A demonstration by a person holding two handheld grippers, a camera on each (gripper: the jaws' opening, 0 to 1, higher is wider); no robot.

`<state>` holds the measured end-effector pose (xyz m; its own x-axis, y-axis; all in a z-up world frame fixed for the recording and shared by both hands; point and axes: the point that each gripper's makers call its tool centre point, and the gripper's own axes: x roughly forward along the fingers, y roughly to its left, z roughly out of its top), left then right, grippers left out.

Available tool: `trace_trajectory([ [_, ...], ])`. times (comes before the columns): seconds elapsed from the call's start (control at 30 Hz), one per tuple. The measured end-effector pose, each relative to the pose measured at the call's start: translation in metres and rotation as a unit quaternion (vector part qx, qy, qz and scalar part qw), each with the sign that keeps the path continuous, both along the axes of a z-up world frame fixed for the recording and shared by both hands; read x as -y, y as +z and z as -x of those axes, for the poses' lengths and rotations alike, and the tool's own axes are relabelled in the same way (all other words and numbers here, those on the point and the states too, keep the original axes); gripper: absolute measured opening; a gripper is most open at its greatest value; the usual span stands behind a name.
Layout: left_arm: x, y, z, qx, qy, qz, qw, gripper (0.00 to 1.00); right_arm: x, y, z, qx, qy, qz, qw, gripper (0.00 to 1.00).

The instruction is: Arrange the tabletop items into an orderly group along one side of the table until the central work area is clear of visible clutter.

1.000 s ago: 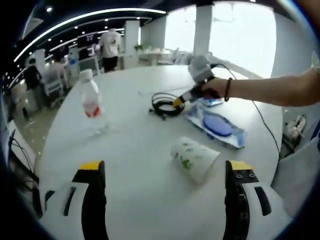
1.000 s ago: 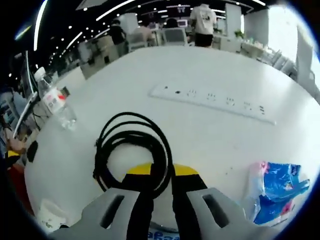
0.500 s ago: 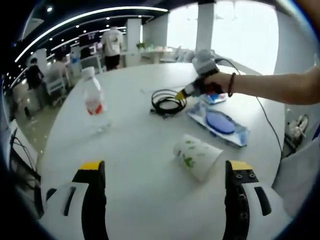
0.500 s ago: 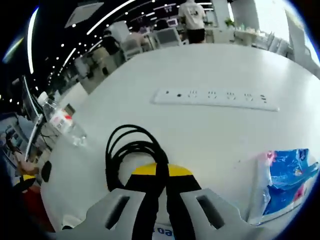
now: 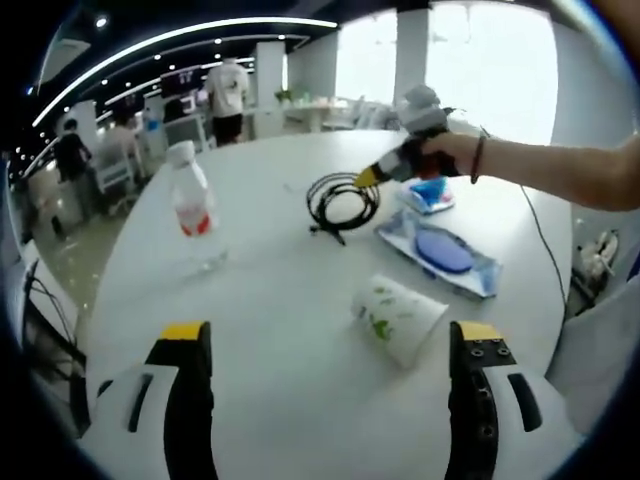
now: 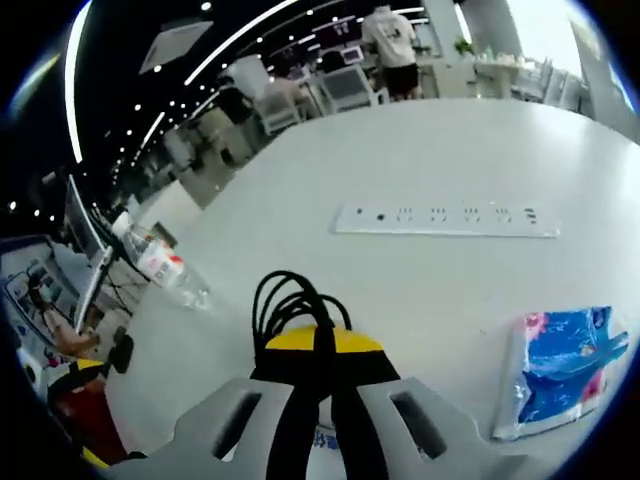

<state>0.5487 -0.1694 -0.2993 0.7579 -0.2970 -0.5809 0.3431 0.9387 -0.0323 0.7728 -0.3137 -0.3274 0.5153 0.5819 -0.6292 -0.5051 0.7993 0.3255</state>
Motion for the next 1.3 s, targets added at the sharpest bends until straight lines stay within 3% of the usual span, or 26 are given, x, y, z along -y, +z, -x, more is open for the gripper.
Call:
trace_trajectory([
  [0.23,0.002,0.002,-0.001,0.004,-0.002,0.002,1.0000,0.94,0.005,0.023,0.010,0.021,0.028,0.008,0.9993,0.01],
  [0.57,0.005,0.012,-0.006,0.022,-0.008,-0.016,0.9996,0.96,0.029,0.054,0.021,0.044,0.036,0.024,0.9981,0.01],
  [0.93,0.012,0.012,-0.007,0.023,-0.014,-0.014,0.9995,0.96,0.081,0.078,0.036,0.058,0.016,0.035,0.9976,0.01],
  [1.3,0.016,0.009,-0.007,0.019,-0.023,-0.018,0.9994,0.95,0.129,0.085,0.054,0.058,0.000,0.061,0.9965,0.02],
])
